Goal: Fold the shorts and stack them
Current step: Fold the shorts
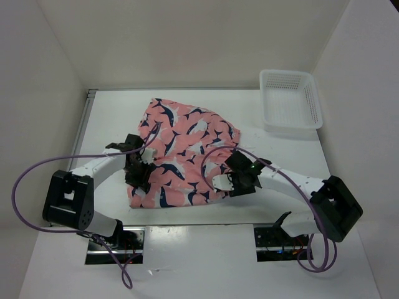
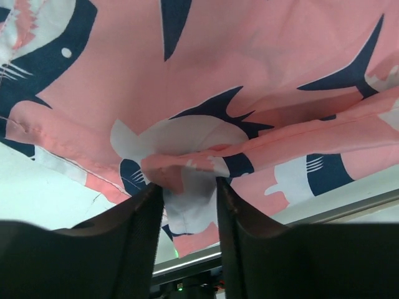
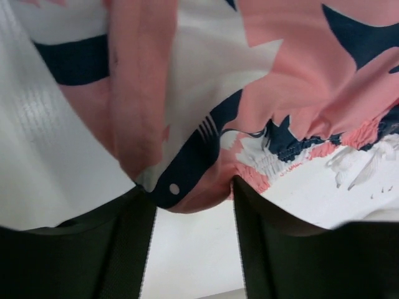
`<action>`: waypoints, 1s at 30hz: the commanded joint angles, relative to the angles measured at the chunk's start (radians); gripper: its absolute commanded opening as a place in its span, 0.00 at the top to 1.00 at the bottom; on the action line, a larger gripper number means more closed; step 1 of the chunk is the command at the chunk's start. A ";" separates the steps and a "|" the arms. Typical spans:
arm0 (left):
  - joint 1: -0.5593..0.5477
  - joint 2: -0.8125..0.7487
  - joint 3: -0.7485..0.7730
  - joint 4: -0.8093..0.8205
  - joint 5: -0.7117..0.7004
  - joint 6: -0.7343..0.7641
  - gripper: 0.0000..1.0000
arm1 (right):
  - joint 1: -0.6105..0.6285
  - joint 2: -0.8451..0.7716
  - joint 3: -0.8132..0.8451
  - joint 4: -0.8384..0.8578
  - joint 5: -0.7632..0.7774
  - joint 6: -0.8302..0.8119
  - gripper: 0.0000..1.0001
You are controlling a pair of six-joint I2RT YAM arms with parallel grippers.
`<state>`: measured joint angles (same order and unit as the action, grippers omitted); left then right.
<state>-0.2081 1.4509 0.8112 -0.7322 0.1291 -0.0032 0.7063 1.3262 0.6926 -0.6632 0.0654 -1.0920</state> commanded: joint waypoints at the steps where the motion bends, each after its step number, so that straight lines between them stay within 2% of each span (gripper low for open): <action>1: 0.006 -0.018 -0.007 0.013 0.053 0.003 0.55 | -0.007 0.011 0.010 0.076 0.016 0.035 0.46; 2: 0.006 -0.018 -0.007 0.022 0.053 0.003 0.58 | -0.007 0.011 0.019 0.076 0.007 0.035 0.51; 4: 0.006 -0.029 -0.020 0.033 0.053 0.003 0.67 | -0.007 0.011 0.019 0.076 0.007 0.035 0.54; 5: 0.006 -0.029 -0.030 0.046 0.053 0.003 0.79 | -0.007 0.022 0.030 0.076 0.007 0.035 0.58; 6: 0.006 -0.038 -0.030 0.047 0.053 0.003 0.85 | -0.007 0.022 0.030 0.085 0.007 0.035 0.67; 8: 0.006 -0.052 -0.040 0.057 0.053 0.003 0.94 | -0.007 0.022 0.039 0.085 -0.004 0.044 0.77; 9: 0.006 -0.052 -0.040 0.057 0.053 0.003 1.00 | -0.007 0.022 0.048 0.085 -0.004 0.044 0.87; 12: 0.006 -0.092 -0.012 0.057 0.053 0.003 1.00 | -0.007 0.022 0.087 0.054 -0.013 0.070 1.00; 18: 0.056 -0.243 0.141 0.043 0.084 0.003 1.00 | -0.007 0.001 0.240 -0.065 -0.108 0.155 1.00; 21: 0.102 -0.363 0.196 0.034 0.084 0.003 1.00 | -0.007 -0.008 0.366 -0.194 -0.163 0.204 1.00; 25: 0.116 -0.543 0.285 0.034 0.103 0.003 1.00 | 0.013 0.011 0.610 -0.474 -0.304 0.268 1.00; 26: 0.116 -0.567 0.307 0.056 0.103 0.003 1.00 | 0.013 0.011 0.655 -0.598 -0.332 0.282 1.00; 27: 0.116 -0.583 0.328 0.072 0.090 0.003 1.00 | 0.022 0.030 0.698 -0.639 -0.354 0.297 1.00; 28: 0.127 -0.583 0.348 0.091 0.080 0.003 1.00 | 0.022 0.030 0.753 -0.639 -0.342 0.382 1.00; 30: 0.127 -0.545 0.396 0.174 0.044 0.003 1.00 | 0.022 0.030 0.795 -0.639 -0.342 0.373 1.00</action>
<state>-0.0917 0.8642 1.1591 -0.6632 0.1917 -0.0036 0.7189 1.3506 1.4124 -1.1362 -0.2077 -0.8001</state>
